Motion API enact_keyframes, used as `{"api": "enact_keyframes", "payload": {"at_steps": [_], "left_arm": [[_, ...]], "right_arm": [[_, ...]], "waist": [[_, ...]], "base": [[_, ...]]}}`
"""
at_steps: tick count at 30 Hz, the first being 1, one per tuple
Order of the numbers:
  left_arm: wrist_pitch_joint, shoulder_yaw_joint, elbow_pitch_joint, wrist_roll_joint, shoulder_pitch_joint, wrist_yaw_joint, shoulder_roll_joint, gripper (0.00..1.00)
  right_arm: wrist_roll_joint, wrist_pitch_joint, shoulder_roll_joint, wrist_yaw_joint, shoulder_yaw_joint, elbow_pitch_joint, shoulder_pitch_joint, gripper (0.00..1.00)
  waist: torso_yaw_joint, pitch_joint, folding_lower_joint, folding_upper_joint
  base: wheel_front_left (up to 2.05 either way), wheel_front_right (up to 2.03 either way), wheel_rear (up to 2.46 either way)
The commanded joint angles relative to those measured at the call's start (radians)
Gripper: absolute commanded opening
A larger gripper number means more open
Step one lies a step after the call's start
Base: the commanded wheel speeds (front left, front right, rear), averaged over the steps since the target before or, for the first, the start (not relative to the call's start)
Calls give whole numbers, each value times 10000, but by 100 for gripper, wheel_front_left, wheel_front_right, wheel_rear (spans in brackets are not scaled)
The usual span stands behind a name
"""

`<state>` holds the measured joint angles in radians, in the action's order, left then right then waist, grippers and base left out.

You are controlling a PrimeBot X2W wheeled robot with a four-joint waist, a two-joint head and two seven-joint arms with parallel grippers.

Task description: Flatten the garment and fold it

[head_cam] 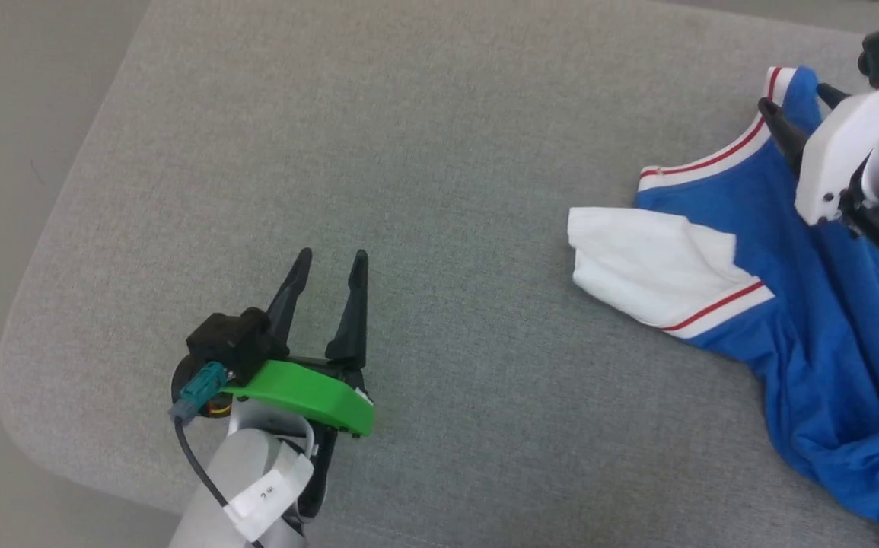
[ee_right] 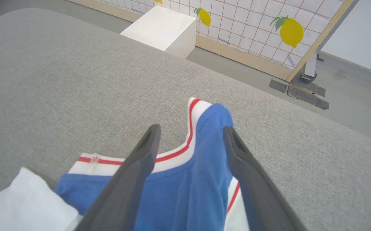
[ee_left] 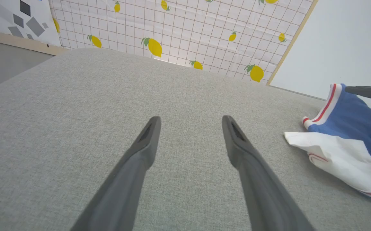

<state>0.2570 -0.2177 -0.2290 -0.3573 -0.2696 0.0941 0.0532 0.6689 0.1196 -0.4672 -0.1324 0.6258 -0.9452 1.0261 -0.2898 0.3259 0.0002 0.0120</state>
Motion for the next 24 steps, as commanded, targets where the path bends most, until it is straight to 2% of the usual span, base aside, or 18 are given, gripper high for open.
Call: {"api": "enact_keyframes", "payload": {"at_steps": [1, 7, 11, 18, 24], "left_arm": [[47, 95, -69, 87, 13, -58, -28, 100], [47, 373, -227, 257, 384, -31, 74, 100], [47, 552, -287, 276, 691, -77, 187, 100], [37, 701, -360, 226, 1149, -172, 368, 100], [-97, 667, -388, 175, 1358, -198, 485, 100]], "right_arm": [[-21, -480, 35, 17, -35, 46, -343, 100], [-363, -2494, -66, 17, -572, 256, -1145, 100], [-742, -3399, -15, 17, -1123, 561, -2049, 100], [-1694, -3764, 239, 17, -2745, 2021, -4303, 100], [-2891, -3549, 965, 17, -4617, 4247, -6797, 100]], "waist": [[337, -484, -2, -120], [842, -1237, -2, -120], [1224, -1670, -2, -120], [1832, -2184, -2, -120], [2134, -2528, -2, -120]], "base": [[0, 0, 0], [0, 0, 0], [0, 0, 0], [0, 0, 0], [0, 0, 0]]}}
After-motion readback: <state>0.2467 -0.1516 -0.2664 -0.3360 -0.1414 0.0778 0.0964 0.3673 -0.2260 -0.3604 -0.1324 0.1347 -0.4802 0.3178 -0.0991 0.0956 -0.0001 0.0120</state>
